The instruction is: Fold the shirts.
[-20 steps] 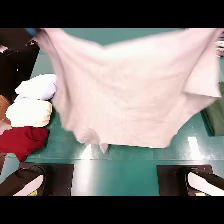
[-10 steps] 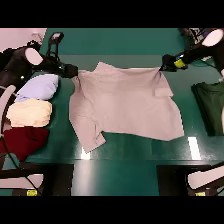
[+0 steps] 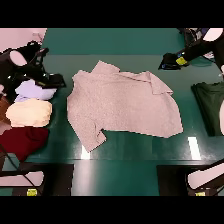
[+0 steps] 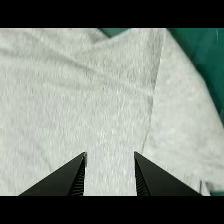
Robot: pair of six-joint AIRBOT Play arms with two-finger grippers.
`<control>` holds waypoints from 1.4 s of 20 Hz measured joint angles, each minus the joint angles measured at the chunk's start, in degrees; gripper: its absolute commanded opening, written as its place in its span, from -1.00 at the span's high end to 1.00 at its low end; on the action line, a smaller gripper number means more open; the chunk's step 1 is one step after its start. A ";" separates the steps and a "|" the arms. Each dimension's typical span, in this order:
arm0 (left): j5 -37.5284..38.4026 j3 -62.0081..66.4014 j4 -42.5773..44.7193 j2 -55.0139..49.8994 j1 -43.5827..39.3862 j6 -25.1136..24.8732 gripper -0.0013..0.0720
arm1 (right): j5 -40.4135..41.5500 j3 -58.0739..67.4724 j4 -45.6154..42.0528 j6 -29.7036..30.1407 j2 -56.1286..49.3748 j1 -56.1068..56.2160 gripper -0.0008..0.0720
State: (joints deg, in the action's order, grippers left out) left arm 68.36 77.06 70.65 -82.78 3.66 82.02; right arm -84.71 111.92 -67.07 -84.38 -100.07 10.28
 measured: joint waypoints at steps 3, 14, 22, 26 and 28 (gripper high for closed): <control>1.33 -10.64 -0.61 6.27 1.07 -0.90 -0.54 | -2.73 -5.33 0.13 1.44 5.22 -1.03 0.01; -7.61 -36.33 -10.82 16.28 1.73 -3.58 -0.54 | 2.08 -35.21 8.04 3.37 27.69 -9.55 0.01; -14.32 -39.21 -15.93 15.80 -1.77 -4.33 -0.30 | 6.23 -48.78 8.98 3.48 37.59 -12.90 0.01; -16.46 -38.97 -15.52 14.82 -4.35 -3.69 0.91 | 6.88 -54.49 8.83 3.45 41.48 -14.82 0.01; -16.20 -37.42 -15.80 14.82 -4.81 -3.39 0.91 | 5.75 -58.60 8.37 3.45 43.85 -17.84 0.00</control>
State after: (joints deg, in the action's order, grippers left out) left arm 52.16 39.64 54.85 -67.96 -1.15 78.63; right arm -78.96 53.32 -58.70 -80.93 -56.23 -7.55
